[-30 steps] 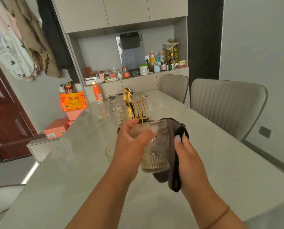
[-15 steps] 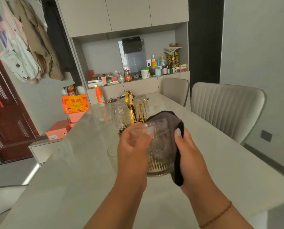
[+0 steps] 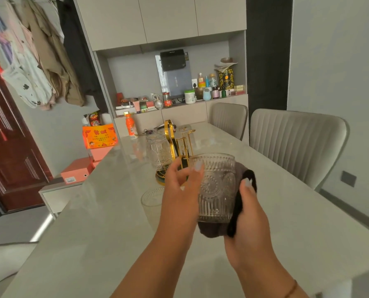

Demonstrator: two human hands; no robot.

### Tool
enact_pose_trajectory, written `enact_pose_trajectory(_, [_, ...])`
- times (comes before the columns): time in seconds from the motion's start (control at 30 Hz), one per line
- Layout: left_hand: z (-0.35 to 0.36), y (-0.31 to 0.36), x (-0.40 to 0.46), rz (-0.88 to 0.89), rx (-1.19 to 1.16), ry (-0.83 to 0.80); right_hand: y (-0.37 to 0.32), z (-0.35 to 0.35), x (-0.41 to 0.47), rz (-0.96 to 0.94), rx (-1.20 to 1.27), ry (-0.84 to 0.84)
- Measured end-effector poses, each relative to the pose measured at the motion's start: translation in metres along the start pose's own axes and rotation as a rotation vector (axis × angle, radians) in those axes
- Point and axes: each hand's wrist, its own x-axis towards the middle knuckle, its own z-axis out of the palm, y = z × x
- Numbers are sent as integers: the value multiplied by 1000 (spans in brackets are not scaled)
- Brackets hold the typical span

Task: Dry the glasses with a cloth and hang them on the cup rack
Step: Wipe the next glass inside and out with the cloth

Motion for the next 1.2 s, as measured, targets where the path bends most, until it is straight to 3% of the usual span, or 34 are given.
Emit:
enact_pose_trajectory(0.1, [4, -10, -10, 40, 64, -23, 5, 0, -4, -174, -323, 30])
enact_pose_trajectory(0.17, [2, -14, -12, 35, 47, -41, 10, -2, -7, -236, -402, -10])
enact_pose_trajectory(0.3, [-8, -9, -12, -29, -199, -211, -7, 2, -5, -22, -137, -97])
enact_pose_trajectory(0.4, [-7, -5, -15, -1, -192, -364, -16, 1, -4, 122, 12, -85])
enact_pose_trajectory(0.57, [-8, -1, -9, 32, 26, -147, -11, 4, -10, -25, -74, 104])
enact_pose_trajectory(0.73, [0, -6, -24, 104, -16, -154, -5, 10, -21, -306, -394, 63])
enact_pose_trajectory(0.9, [-11, -7, -18, 8, -330, -267, -14, 10, -19, -121, -233, -119])
enact_pose_trajectory(1.0, [-12, -10, -19, -60, -361, -314, -15, 11, -14, 56, -23, -145])
enact_pose_trajectory(1.13, [-17, -12, -15, -64, -241, -266, -8, 10, -15, -26, -35, -24])
enact_pose_trajectory(1.2, [-16, -12, -18, -38, -156, -174, -3, 7, -15, -133, -199, 68])
